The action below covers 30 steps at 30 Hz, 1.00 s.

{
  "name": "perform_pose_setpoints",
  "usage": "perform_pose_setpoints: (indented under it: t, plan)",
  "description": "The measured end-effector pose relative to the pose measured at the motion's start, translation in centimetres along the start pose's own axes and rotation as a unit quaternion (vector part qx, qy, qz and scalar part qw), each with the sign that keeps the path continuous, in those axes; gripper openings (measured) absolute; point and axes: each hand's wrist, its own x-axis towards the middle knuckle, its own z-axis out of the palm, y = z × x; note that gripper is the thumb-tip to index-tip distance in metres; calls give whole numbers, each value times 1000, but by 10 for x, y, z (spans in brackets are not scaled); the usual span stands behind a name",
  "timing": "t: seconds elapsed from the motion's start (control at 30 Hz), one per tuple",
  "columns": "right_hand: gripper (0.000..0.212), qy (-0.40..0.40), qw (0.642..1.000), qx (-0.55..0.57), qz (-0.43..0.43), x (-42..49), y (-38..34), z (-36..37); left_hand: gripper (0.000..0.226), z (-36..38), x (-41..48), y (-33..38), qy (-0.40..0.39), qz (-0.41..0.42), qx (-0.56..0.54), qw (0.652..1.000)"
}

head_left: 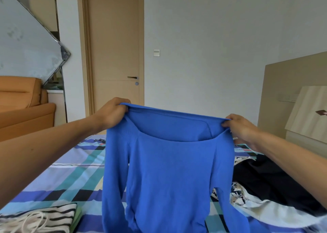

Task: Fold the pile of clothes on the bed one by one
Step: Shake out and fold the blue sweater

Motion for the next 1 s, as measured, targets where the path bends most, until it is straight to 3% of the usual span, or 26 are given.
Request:
perform_pose_setpoints:
  t: [0.17, 0.27, 0.33, 0.47, 0.57, 0.67, 0.73, 0.9, 1.0]
  plan:
    - [13, -127, 986, 101, -39, -12, 7, -2, 21, -3, -1, -3, -34, -139, -94, 985]
    - [33, -253, 962, 80, -64, -19, 5, -20, 20, -11, -4, -11, -72, -124, -101, 985]
    - [31, -305, 948, 61, -68, -21, 3, -31, 25, -20, -6, -15, -114, -79, -86, 987]
    - [12, -254, 964, 24, -80, -16, 7, -44, 58, -39, -4, -11, -192, 47, -24, 980]
    - [10, -153, 980, -4, -131, -9, 6, -50, 38, -45, -2, -7, -202, 134, 51, 969]
    - [23, -59, 982, 2, -182, -7, -2, -55, 12, -48, 4, -5, -117, 185, 113, 969]
    - [29, -33, 978, 23, -203, -8, -10, -60, 4, -51, 7, -3, -45, 176, 98, 978]
    - [69, -30, 976, 32, -213, -19, -31, -75, 11, -52, 8, 3, 76, 165, 92, 979]
    - [66, -45, 972, 26, -228, -24, -43, -83, 17, -54, 12, 5, 130, 131, 63, 981]
